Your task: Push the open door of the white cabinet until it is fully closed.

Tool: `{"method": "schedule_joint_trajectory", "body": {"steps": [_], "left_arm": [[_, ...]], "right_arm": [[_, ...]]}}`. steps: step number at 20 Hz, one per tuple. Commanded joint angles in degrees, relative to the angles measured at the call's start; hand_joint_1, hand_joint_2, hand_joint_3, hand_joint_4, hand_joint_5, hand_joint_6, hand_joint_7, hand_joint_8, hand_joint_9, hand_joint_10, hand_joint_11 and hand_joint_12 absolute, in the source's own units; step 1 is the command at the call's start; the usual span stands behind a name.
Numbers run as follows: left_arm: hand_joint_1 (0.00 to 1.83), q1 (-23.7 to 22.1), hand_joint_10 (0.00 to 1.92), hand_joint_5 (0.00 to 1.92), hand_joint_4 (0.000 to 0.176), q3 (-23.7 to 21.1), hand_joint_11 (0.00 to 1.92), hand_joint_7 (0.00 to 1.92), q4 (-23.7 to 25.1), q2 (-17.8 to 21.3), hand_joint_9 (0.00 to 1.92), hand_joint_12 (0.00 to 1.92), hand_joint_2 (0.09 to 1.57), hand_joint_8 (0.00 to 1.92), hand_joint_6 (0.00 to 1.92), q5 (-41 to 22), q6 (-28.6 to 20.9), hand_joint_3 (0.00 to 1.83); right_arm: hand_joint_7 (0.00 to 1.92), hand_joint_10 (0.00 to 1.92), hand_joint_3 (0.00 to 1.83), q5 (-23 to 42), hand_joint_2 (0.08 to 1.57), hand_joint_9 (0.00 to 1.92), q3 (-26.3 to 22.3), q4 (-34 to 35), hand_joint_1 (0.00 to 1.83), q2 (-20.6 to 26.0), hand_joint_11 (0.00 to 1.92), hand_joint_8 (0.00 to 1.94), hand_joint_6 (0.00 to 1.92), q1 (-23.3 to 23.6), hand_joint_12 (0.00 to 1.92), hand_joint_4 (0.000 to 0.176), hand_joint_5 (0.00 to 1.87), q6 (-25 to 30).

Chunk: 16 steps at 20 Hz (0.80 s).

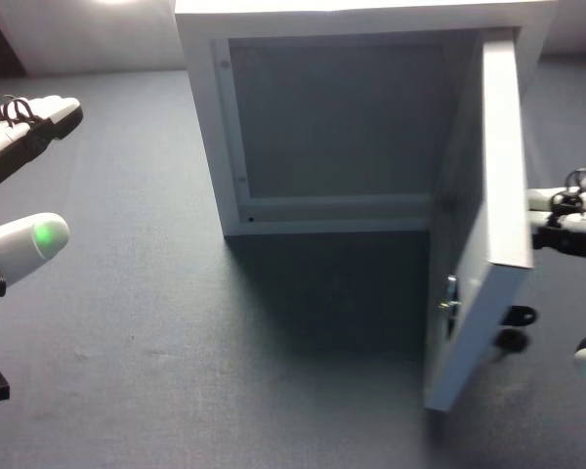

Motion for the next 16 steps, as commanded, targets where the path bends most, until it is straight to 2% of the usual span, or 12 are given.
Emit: {"method": "schedule_joint_trajectory", "body": {"steps": [1,4,8,10,13,16], "left_arm": [[0.0,0.02,0.0,0.05,0.0,0.17,0.0,0.04,-1.19,-0.03,0.02,0.02,1.46,0.0,0.0,-7.78,-0.44,0.0],[0.0,0.27,0.0,0.04,0.0,0.13,0.0,0.03,-1.39,0.06,0.01,0.0,1.46,0.0,0.0,-8.04,-0.44,0.0],[0.0,0.57,0.0,0.05,0.0,0.07,0.0,0.03,-1.95,0.08,0.01,0.0,1.46,0.0,0.0,-8.63,-0.44,0.0],[0.0,0.95,0.0,0.05,0.0,0.02,0.0,0.03,-2.24,0.2,0.01,0.0,1.45,0.0,0.0,-9.04,-0.44,0.0],[0.0,1.11,0.0,0.05,0.0,-0.09,0.0,0.03,-2.47,0.42,0.01,0.0,1.47,0.0,0.0,-9.3,-0.44,0.0],[0.0,1.49,0.0,0.04,0.0,-0.15,0.0,0.03,-3.04,0.44,0.01,0.0,1.47,0.0,0.0,-9.95,-0.43,0.0]], "right_arm": [[0.26,0.02,0.0,5.58,1.24,0.35,0.38,0.12,0.33,-0.41,0.0,0.0,0.0,1.1,1.21,0.0,0.33,0.76],[0.27,0.0,0.0,3.84,1.25,0.31,1.36,-1.36,0.31,-2.1,0.0,0.0,0.0,3.44,1.22,0.0,0.31,1.4],[0.23,0.01,0.01,2.39,1.27,0.25,2.66,-2.34,0.27,-4.4,0.0,0.0,0.0,5.95,1.03,0.0,0.25,1.93],[0.23,0.01,0.0,1.59,1.27,0.26,3.33,-2.97,0.26,-5.57,0.0,0.0,0.0,7.35,1.06,0.0,0.24,2.17],[0.24,0.01,0.0,0.59,1.28,0.26,4.08,-3.88,0.22,-6.95,0.0,0.0,0.0,9.22,0.98,0.0,0.22,2.46],[0.24,0.02,0.0,-0.78,1.25,0.27,5.13,-4.9,0.23,-8.82,0.0,0.0,0.01,11.51,1.06,0.0,0.24,2.73]]}}
